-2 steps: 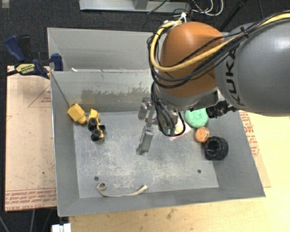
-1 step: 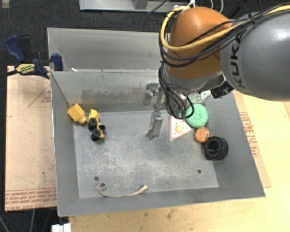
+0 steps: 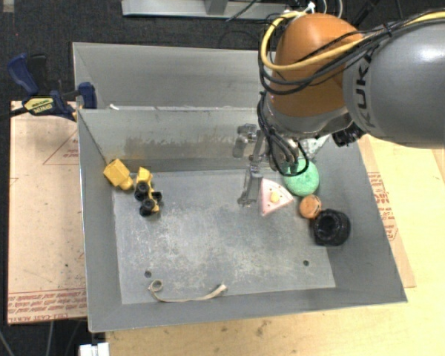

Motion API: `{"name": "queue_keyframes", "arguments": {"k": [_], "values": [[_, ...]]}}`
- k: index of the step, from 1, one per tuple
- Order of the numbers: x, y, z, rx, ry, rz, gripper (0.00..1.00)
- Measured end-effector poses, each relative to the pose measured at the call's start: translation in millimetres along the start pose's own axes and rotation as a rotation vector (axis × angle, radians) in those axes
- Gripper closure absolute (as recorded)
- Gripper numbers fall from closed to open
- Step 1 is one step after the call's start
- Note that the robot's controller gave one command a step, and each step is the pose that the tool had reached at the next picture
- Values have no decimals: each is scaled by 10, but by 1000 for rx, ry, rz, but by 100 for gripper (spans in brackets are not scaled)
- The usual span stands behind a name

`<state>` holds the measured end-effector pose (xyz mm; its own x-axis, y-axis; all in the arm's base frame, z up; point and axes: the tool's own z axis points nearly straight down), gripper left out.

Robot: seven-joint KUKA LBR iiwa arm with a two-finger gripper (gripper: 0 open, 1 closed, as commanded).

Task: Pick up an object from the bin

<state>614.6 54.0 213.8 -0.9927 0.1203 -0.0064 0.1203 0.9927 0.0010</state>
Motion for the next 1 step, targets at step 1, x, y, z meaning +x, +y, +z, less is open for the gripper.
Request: {"name": "queue_keyframes", "arguments": {"k": [1], "values": [[90, 221, 221, 3, 4, 146, 0]]}}
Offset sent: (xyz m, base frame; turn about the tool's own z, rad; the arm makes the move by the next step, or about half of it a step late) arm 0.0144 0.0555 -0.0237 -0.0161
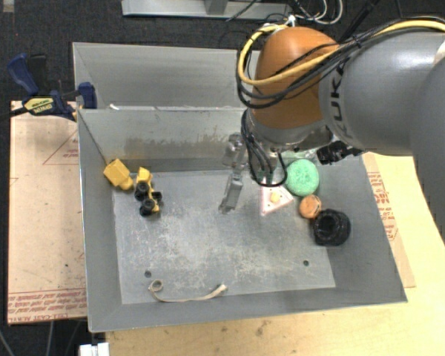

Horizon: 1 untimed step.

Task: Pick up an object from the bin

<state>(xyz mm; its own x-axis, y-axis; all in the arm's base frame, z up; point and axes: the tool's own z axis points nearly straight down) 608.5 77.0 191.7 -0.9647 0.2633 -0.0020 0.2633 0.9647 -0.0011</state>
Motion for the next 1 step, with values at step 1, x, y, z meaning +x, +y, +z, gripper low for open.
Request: {"name": "queue_keyframes", "arguments": {"k": [1], "values": [[-25, 256, 19, -4, 0, -25, 0]]}}
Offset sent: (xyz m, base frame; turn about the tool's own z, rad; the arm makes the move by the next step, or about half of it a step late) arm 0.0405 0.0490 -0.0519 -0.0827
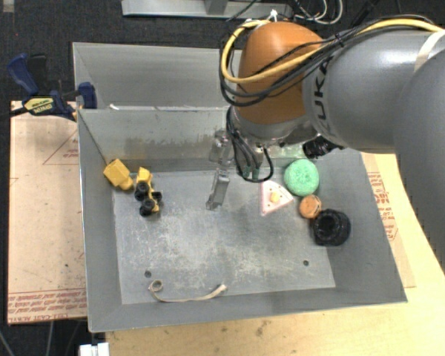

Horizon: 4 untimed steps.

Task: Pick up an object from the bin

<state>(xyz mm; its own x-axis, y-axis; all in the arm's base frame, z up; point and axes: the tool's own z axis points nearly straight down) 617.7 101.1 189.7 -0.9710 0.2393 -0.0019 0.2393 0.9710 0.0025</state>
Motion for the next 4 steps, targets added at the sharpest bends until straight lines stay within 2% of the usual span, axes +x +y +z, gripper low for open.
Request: {"name": "queue_keyframes", "arguments": {"k": [1, 2, 3, 4], "values": [[-159, 180, 263, -1, -5, -123, 0], [-23, 675, 440, 1, -2, 147, 0], [85, 1085, 470, -1, 0, 162, 0], [26, 1057, 901, -3, -6, 150, 0]]}}
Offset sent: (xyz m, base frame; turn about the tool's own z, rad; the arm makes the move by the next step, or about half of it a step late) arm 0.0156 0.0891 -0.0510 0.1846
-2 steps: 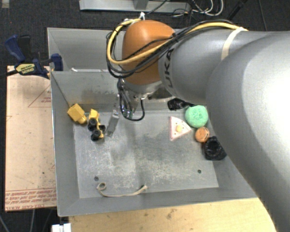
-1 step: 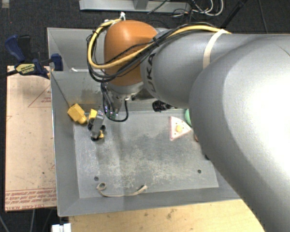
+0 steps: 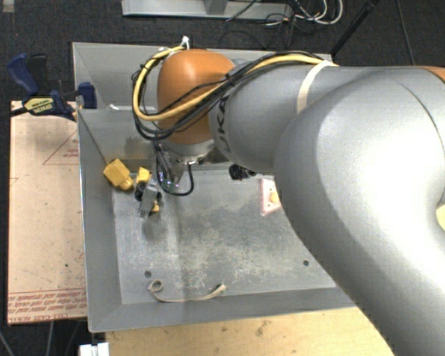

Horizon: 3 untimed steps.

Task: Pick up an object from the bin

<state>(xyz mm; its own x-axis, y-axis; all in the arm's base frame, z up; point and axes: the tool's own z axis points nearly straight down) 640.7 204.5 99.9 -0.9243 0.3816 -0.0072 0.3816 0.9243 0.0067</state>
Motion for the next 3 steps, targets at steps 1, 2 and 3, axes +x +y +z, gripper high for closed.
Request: {"name": "queue_keyframes", "arguments": {"k": [1, 2, 3], "values": [[-120, 52, 304, 6, 7, -36, 100], [-120, 52, 304, 6, 7, -36, 100], [-113, 48, 284, 7, 8, -38, 100]]}}
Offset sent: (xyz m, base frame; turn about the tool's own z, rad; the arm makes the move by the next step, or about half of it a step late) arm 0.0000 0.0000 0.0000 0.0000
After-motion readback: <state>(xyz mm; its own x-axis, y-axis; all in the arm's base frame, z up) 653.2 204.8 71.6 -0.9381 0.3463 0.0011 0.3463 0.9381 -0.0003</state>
